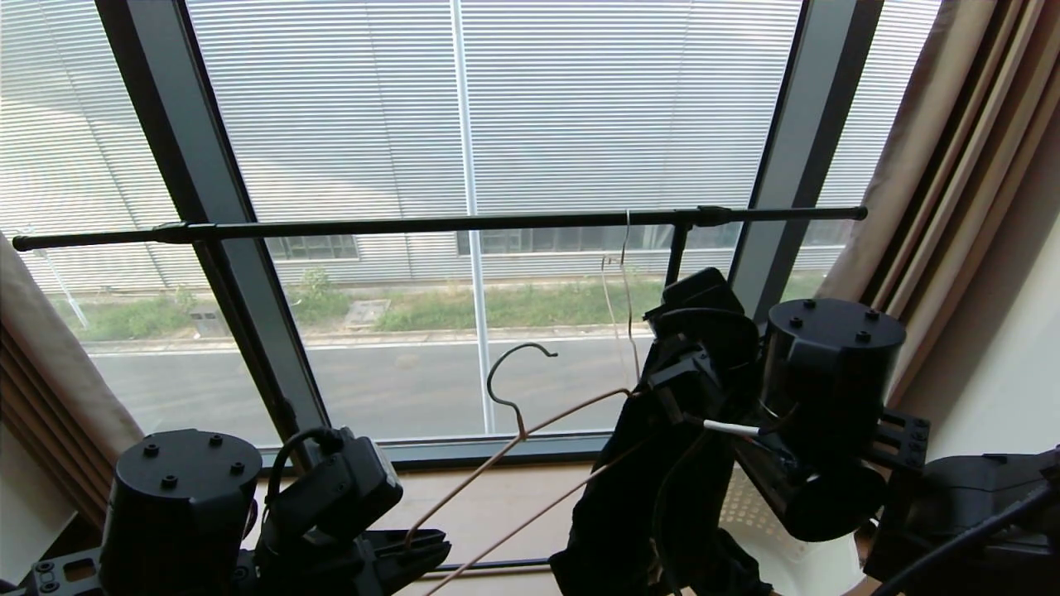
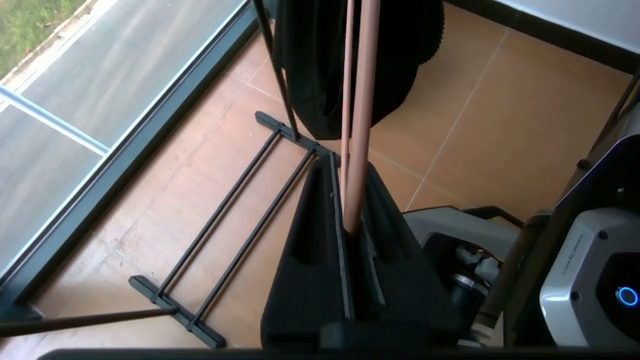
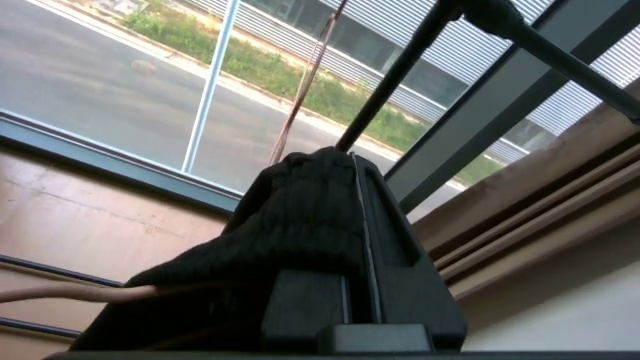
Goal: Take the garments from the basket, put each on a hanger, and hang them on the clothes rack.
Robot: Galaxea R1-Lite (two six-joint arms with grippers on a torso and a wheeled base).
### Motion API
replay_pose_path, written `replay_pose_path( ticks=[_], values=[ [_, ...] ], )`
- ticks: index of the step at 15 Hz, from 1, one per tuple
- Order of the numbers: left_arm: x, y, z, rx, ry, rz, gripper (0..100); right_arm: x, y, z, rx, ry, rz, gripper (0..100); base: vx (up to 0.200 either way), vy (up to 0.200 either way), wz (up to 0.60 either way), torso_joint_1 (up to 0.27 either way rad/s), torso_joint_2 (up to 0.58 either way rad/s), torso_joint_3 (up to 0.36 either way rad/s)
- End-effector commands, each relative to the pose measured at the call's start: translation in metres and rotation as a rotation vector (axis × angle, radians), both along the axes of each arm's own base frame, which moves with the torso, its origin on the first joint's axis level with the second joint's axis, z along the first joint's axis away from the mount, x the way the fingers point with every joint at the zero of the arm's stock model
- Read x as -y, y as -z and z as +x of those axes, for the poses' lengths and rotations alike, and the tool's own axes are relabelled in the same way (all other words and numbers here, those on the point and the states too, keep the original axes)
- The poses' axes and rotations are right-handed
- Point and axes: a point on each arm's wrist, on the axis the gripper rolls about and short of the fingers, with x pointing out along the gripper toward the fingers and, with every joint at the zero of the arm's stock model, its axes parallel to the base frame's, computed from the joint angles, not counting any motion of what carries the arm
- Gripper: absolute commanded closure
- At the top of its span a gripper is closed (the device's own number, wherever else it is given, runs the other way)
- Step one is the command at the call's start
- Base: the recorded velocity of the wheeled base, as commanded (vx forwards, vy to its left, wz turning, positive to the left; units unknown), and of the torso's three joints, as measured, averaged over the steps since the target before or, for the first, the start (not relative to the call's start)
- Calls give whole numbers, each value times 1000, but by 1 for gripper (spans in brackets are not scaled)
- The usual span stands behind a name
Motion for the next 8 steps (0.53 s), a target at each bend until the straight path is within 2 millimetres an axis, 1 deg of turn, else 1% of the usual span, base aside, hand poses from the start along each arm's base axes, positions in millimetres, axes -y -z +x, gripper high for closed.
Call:
replay_pose_path(
  ticks=[1,5,8],
  values=[
    [1,1,1,-6,0,5,100,-6,-4,-8,10,-19,11,100,0,0,0,0,0,0],
    [1,2,1,-8,-1,6,100,-19,-8,-24,18,-73,31,100,0,0,0,0,0,0],
    [1,3,2,-12,-3,9,100,-33,-9,-40,19,-133,63,100,0,0,0,0,0,0]
  ],
)
